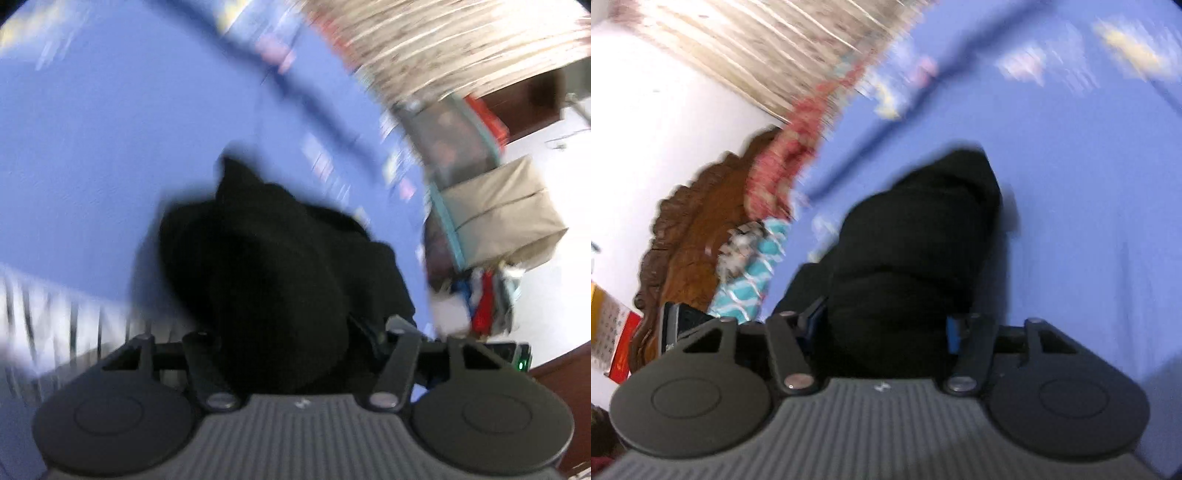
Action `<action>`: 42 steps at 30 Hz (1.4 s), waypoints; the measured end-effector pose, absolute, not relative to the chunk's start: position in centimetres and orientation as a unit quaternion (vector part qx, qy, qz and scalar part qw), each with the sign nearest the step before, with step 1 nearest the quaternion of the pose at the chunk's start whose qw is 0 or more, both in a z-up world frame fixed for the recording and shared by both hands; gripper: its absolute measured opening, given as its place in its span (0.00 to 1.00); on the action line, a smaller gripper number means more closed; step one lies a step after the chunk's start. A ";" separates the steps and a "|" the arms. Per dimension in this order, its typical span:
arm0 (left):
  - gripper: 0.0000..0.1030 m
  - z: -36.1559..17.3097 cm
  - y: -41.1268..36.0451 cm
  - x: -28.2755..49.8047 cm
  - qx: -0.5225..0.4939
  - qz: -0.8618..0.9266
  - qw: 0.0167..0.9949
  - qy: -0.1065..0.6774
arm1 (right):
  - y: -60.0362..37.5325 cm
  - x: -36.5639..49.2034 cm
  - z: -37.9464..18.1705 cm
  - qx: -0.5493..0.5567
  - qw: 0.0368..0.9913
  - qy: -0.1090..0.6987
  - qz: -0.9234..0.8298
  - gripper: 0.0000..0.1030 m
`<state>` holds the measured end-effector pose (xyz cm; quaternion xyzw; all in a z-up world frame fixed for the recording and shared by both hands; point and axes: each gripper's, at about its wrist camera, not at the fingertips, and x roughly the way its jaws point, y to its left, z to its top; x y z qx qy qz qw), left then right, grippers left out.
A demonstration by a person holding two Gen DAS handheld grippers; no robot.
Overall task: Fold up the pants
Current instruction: 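Grasp the folded black pants bundle with both grippers and fold it again, then open both grippers and release the black pants bundle on the sheet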
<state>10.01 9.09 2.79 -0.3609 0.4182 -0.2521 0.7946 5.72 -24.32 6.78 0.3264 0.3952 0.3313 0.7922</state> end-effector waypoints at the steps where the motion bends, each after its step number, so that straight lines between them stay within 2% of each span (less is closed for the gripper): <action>1: 0.55 4.5 9.6 11.3 -0.356 -0.256 0.807 0.396 | -24.1 6.8 8.1 0.327 0.800 0.375 0.336 0.58; 5: 0.55 10.4 9.8 16.4 -0.297 -0.257 0.863 0.319 | -22.9 11.9 12.2 0.316 0.832 0.294 0.347 0.58; 9: 0.57 11.8 9.1 21.3 -0.264 -0.224 0.893 0.287 | -21.2 16.7 13.1 0.296 0.859 0.252 0.335 0.58; 13: 0.57 8.5 8.9 25.3 -0.254 -0.183 0.897 0.312 | -19.8 20.7 10.4 0.289 0.869 0.268 0.301 0.58; 17: 0.57 3.4 8.0 28.5 -0.236 -0.136 0.887 0.372 | -18.8 23.1 5.7 0.278 0.865 0.327 0.259 0.58; 20: 0.65 0.2 7.8 29.1 -0.214 -0.118 0.890 0.384 | -18.6 23.5 2.6 0.274 0.862 0.358 0.231 0.64; 22: 0.72 -0.4 7.8 28.8 -0.221 -0.118 0.894 0.373 | -18.7 23.7 2.0 0.299 0.853 0.363 0.227 0.68; 24: 0.75 -0.4 8.0 28.8 -0.234 -0.112 0.890 0.376 | -19.0 23.4 2.7 0.300 0.850 0.367 0.230 0.72; 26: 0.71 1.0 8.2 28.2 -0.242 -0.112 0.889 0.372 | -19.1 22.3 4.3 0.278 0.862 0.362 0.220 0.76; 29: 0.72 3.9 8.3 25.1 -0.223 -0.108 0.904 0.349 | -20.3 19.0 6.8 0.246 0.887 0.332 0.205 0.83; 34: 0.80 8.0 7.9 17.1 -0.190 -0.088 0.924 0.319 | -22.2 10.9 7.8 0.233 0.894 0.329 0.195 0.89; 42: 0.85 10.5 4.5 4.1 -0.117 -0.064 0.939 0.317 | -19.3 -1.5 7.9 0.171 0.894 0.369 0.187 0.90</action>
